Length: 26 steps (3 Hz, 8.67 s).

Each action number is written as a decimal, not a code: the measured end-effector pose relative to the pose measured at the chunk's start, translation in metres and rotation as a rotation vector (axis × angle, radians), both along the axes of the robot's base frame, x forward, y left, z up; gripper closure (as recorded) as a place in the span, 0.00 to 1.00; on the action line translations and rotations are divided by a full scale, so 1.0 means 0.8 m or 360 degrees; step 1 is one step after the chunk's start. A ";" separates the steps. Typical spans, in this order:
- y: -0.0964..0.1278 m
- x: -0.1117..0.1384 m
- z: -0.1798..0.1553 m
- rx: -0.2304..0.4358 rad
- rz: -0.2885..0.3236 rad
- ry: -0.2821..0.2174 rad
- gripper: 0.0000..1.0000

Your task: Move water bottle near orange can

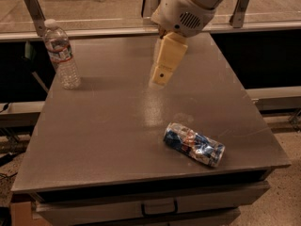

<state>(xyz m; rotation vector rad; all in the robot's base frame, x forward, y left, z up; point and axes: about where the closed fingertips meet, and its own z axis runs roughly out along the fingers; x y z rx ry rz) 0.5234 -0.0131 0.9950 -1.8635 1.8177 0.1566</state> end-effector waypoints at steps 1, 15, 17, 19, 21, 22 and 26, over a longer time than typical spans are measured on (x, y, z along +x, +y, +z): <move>0.002 0.002 0.000 0.0008 0.0001 0.0000 0.00; 0.080 0.163 0.003 0.1488 -0.0361 -0.0081 1.00; -0.037 0.215 0.047 0.1570 -0.0555 -0.0430 1.00; -0.130 0.278 0.036 0.1537 -0.0758 -0.0521 1.00; -0.168 0.329 -0.009 0.1566 -0.0865 -0.0447 0.98; -0.178 0.338 -0.022 0.1563 -0.0865 -0.0437 0.75; -0.168 0.364 -0.063 0.1557 -0.0777 -0.0398 0.00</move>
Offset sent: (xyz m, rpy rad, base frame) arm 0.0270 0.0312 -0.0078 0.1028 0.0028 0.0045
